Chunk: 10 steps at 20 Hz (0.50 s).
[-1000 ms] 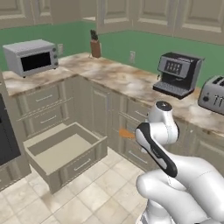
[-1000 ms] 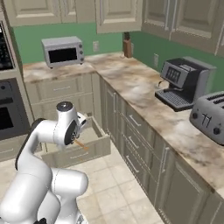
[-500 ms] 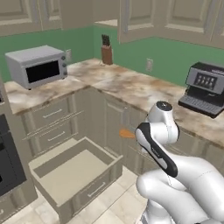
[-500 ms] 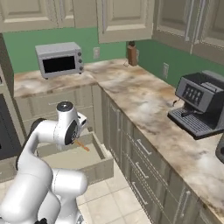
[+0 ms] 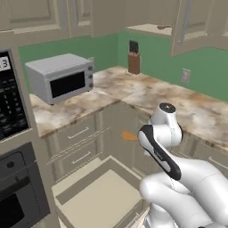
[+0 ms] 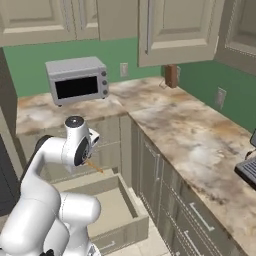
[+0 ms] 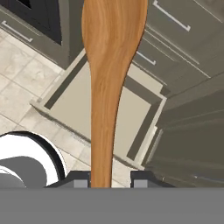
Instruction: Organize the utensils by type. Pick up the wooden spoons from the counter and place them in the open cabinet. Then pick up the metallic utensils from the counter and place them in the open drawer.
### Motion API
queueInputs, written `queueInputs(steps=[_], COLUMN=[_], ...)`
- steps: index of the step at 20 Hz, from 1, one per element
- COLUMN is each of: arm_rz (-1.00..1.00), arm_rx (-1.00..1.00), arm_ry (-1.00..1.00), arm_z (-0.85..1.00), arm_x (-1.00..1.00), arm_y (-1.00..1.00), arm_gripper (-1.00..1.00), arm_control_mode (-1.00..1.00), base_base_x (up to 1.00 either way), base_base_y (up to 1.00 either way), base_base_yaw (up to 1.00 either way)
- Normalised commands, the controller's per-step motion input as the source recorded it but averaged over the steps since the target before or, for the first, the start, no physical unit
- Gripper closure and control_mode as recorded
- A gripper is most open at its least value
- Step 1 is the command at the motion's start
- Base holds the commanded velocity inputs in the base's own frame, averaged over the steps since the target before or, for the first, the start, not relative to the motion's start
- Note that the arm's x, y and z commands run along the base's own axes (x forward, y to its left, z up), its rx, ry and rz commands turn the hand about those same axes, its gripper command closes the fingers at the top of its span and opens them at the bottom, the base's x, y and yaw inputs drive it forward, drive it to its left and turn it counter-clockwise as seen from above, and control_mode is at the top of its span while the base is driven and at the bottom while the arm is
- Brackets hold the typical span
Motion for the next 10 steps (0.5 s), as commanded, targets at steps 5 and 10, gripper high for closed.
queueInputs(steps=[5,10], arm_rz=[0.0,0.0], arm_rx=[0.0,0.0], arm_ry=[0.0,0.0], arm_z=[0.0,0.0], arm_x=[0.0,0.0], arm_y=[0.0,0.0], arm_gripper=[1.0,1.0], arm_control_mode=[1.0,1.0], base_base_x=[1.0,1.0], base_base_y=[0.35,0.06], base_base_yaw=[0.06,0.0])
